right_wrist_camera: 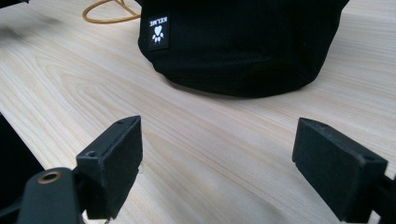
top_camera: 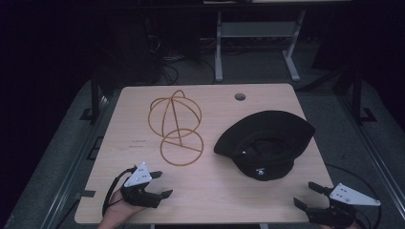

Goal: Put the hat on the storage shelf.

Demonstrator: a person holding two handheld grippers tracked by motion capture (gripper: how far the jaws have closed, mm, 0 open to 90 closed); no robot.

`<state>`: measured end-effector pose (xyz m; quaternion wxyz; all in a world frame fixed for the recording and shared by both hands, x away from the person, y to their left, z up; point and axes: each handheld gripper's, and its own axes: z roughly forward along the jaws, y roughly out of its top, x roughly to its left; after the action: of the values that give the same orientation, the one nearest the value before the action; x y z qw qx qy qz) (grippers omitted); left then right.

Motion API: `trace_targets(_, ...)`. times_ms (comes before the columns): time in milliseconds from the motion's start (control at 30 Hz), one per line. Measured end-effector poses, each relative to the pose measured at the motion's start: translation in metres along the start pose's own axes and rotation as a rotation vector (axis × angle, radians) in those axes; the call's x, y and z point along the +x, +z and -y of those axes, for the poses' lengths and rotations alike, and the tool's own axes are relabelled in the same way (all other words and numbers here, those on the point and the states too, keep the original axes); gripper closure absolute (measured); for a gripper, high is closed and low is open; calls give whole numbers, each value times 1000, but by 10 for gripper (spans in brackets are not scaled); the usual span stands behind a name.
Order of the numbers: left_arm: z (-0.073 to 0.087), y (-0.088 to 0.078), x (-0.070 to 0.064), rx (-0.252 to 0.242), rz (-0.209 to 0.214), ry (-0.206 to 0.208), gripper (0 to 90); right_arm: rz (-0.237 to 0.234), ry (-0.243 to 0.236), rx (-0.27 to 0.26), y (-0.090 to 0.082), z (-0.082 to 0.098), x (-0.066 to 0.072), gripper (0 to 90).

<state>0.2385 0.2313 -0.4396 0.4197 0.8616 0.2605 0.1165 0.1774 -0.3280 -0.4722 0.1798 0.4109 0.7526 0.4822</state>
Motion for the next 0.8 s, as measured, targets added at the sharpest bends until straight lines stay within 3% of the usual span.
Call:
trace_targets(300, -14, 8, -9, -11, 46, 12, 242, 3, -1, -12, -1, -2, -1, 149)
trace_targets(800, -47, 27, -27, -18, 103, 76, 236, -4, 1, -26, -2, -3, -2, 148)
